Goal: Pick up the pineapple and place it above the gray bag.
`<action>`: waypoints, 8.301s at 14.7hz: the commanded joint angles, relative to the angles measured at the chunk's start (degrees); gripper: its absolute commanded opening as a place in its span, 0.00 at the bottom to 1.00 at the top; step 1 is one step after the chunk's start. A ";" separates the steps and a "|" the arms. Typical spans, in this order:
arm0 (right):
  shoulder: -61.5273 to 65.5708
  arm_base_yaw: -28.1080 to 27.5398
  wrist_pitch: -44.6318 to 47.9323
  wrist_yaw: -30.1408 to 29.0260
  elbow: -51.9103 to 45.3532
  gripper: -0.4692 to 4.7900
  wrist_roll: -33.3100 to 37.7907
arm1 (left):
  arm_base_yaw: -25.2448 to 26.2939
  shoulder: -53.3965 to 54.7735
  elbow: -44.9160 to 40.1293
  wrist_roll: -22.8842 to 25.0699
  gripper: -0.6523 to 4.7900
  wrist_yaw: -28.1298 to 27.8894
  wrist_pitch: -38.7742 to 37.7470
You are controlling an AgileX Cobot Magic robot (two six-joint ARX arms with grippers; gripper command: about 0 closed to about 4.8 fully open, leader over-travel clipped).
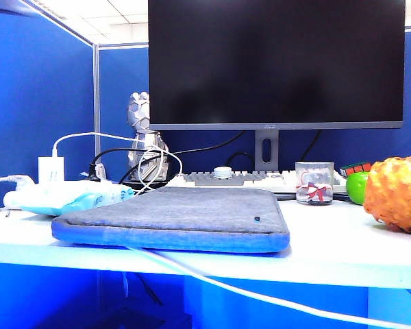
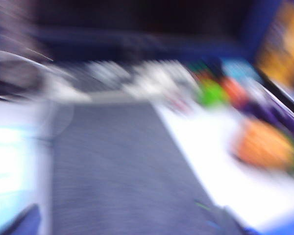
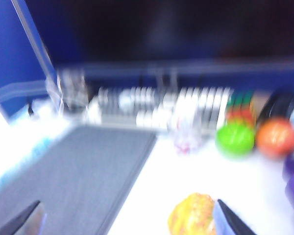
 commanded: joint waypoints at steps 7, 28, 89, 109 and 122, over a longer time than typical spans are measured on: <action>10.25 -4.26 -17.97 9.99 7.50 1.00 5.95 | -1.44 23.50 30.36 21.24 1.00 7.56 -8.41; 26.95 -4.52 -23.80 20.39 0.24 1.00 -20.52 | -16.26 50.80 52.85 35.67 1.00 2.08 -24.87; 44.11 2.91 36.98 31.78 -5.42 1.00 90.90 | -16.39 55.19 52.85 33.33 0.98 8.94 -18.86; 66.93 1.99 51.15 32.06 0.87 0.08 90.47 | -16.39 55.36 52.83 29.92 0.97 9.14 -17.79; 66.73 1.44 62.60 10.45 17.16 0.08 61.22 | -16.39 55.36 52.83 28.46 0.97 9.16 -17.92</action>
